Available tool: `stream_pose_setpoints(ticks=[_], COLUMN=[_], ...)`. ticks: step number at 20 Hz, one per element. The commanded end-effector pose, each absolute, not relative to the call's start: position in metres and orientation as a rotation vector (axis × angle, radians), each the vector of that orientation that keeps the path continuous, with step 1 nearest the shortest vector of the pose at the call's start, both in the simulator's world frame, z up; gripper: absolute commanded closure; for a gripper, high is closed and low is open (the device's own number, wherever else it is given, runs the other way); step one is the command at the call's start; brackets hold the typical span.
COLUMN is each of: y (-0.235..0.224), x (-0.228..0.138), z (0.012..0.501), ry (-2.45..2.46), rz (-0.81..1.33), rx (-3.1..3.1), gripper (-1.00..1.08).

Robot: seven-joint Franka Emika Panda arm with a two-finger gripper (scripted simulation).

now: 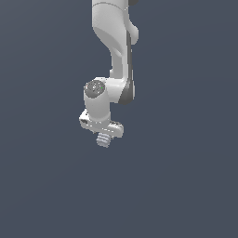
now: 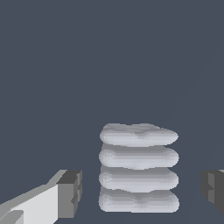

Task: Pick up the object and move it to a goal position.

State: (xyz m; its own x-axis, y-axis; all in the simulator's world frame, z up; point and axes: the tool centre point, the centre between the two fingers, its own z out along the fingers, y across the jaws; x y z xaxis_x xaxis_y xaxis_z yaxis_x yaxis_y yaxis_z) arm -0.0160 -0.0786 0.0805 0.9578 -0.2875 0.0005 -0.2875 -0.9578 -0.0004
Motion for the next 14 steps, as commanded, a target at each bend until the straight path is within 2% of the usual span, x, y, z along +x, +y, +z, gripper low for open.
stream_pose_setpoints(ticks=[1,11,12,14], y=[-0.079,-0.079,-0.079,-0.079], x=[-0.017,-0.016,-0.016,-0.016], z=[0.069,0.040,0.040,0.040], ry=[0.459,0.465,0.465,0.465], rz=[0.001,0.000,0.000,0.000], rx=[-3.108,-3.107,-3.107,-3.107], gripper=[-0.92,-0.92,1.08,1.08])
